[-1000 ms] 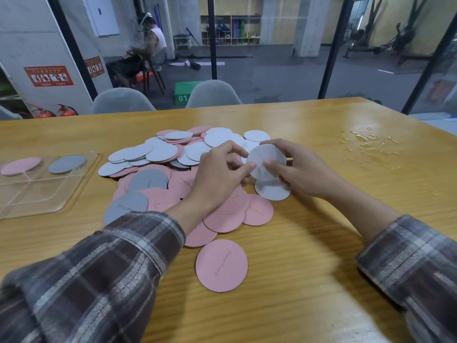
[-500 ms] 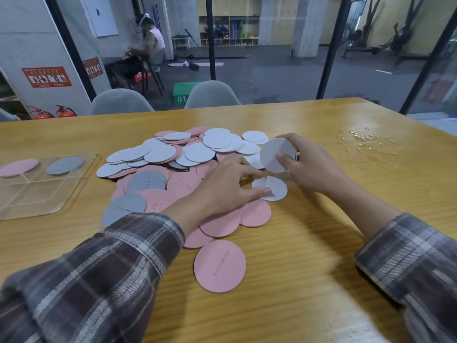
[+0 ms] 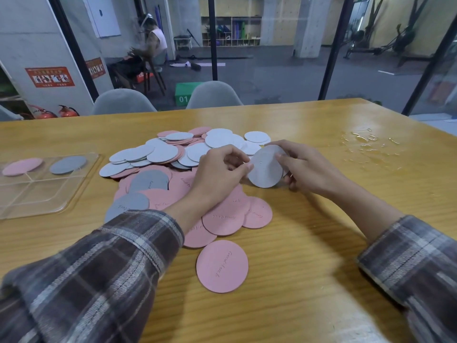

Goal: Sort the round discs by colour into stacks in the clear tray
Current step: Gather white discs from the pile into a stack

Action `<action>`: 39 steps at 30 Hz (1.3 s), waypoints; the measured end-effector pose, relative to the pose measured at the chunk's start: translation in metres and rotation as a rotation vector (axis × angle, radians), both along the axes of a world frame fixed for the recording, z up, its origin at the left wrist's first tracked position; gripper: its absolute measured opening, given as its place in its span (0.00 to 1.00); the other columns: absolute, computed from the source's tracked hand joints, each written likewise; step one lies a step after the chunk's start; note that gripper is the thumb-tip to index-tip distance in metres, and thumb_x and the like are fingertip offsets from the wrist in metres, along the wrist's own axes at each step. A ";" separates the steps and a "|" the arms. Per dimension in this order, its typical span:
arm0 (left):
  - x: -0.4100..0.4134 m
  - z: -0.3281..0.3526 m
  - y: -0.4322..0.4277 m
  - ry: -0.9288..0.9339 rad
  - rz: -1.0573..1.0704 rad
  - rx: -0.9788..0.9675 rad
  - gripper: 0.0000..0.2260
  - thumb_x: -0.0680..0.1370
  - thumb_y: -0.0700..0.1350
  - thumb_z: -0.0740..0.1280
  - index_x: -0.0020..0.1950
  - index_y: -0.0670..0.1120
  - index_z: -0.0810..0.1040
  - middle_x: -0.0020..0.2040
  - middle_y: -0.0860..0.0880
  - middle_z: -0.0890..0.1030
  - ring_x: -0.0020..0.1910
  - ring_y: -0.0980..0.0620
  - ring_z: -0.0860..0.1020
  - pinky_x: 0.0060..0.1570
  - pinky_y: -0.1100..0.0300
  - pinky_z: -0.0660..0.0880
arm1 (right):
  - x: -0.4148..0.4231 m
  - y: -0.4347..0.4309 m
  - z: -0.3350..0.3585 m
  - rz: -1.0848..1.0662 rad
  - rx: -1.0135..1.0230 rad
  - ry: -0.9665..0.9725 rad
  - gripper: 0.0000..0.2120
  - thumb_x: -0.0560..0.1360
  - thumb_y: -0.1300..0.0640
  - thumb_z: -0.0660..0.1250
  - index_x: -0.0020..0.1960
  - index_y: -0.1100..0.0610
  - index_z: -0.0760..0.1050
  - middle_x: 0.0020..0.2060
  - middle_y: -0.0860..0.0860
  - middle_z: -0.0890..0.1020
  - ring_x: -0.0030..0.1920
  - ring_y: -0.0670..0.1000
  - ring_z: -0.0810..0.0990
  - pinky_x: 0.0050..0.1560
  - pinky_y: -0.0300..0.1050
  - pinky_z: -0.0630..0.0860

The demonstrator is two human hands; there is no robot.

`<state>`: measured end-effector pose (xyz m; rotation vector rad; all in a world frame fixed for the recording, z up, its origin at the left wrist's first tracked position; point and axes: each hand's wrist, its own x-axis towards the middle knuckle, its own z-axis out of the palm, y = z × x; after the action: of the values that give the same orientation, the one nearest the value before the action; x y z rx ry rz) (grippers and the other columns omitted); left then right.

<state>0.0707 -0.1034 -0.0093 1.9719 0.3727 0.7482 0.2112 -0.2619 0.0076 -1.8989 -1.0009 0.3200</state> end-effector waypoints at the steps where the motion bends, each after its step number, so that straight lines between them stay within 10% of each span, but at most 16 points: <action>1: -0.001 0.001 -0.002 -0.003 -0.007 -0.030 0.04 0.77 0.38 0.76 0.48 0.41 0.83 0.41 0.45 0.86 0.36 0.51 0.86 0.39 0.61 0.82 | -0.002 0.000 0.001 0.008 -0.001 0.005 0.14 0.85 0.56 0.56 0.63 0.47 0.78 0.39 0.49 0.77 0.33 0.50 0.75 0.30 0.42 0.72; 6: -0.001 0.003 -0.004 0.003 0.026 -0.032 0.05 0.76 0.38 0.76 0.48 0.40 0.83 0.39 0.44 0.86 0.35 0.52 0.87 0.39 0.63 0.82 | -0.008 -0.003 0.001 0.058 -0.080 -0.237 0.14 0.82 0.51 0.65 0.67 0.47 0.76 0.49 0.41 0.82 0.41 0.39 0.80 0.43 0.38 0.73; 10: 0.004 -0.003 -0.002 -0.015 0.045 0.129 0.03 0.77 0.41 0.76 0.47 0.43 0.84 0.40 0.51 0.86 0.39 0.58 0.85 0.42 0.69 0.78 | -0.003 -0.004 0.000 0.018 -0.097 -0.286 0.17 0.80 0.52 0.67 0.69 0.47 0.75 0.57 0.44 0.82 0.53 0.49 0.81 0.51 0.46 0.78; 19: 0.010 -0.011 0.000 0.382 -0.029 0.704 0.22 0.82 0.54 0.65 0.75 0.48 0.75 0.77 0.52 0.72 0.77 0.49 0.66 0.76 0.48 0.62 | 0.011 -0.011 0.005 -0.201 -0.097 -0.327 0.17 0.81 0.55 0.65 0.69 0.51 0.75 0.55 0.47 0.80 0.54 0.52 0.75 0.50 0.43 0.68; 29: 0.005 -0.010 -0.003 0.155 -0.064 0.633 0.07 0.77 0.47 0.72 0.40 0.46 0.82 0.39 0.55 0.77 0.39 0.55 0.75 0.43 0.53 0.77 | 0.015 -0.011 0.004 -0.252 -0.091 -0.299 0.18 0.81 0.55 0.64 0.71 0.51 0.73 0.60 0.51 0.80 0.58 0.54 0.75 0.51 0.44 0.68; 39: 0.006 -0.010 0.004 0.246 -0.081 0.565 0.17 0.77 0.53 0.73 0.65 0.52 0.81 0.58 0.55 0.82 0.60 0.51 0.77 0.62 0.45 0.75 | 0.013 -0.007 0.000 -0.228 -0.119 -0.312 0.19 0.83 0.55 0.61 0.74 0.49 0.70 0.63 0.51 0.79 0.56 0.54 0.77 0.40 0.35 0.71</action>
<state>0.0762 -0.0995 -0.0196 2.6084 0.2377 0.5999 0.2240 -0.2686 0.0073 -2.1934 -0.9691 -0.0544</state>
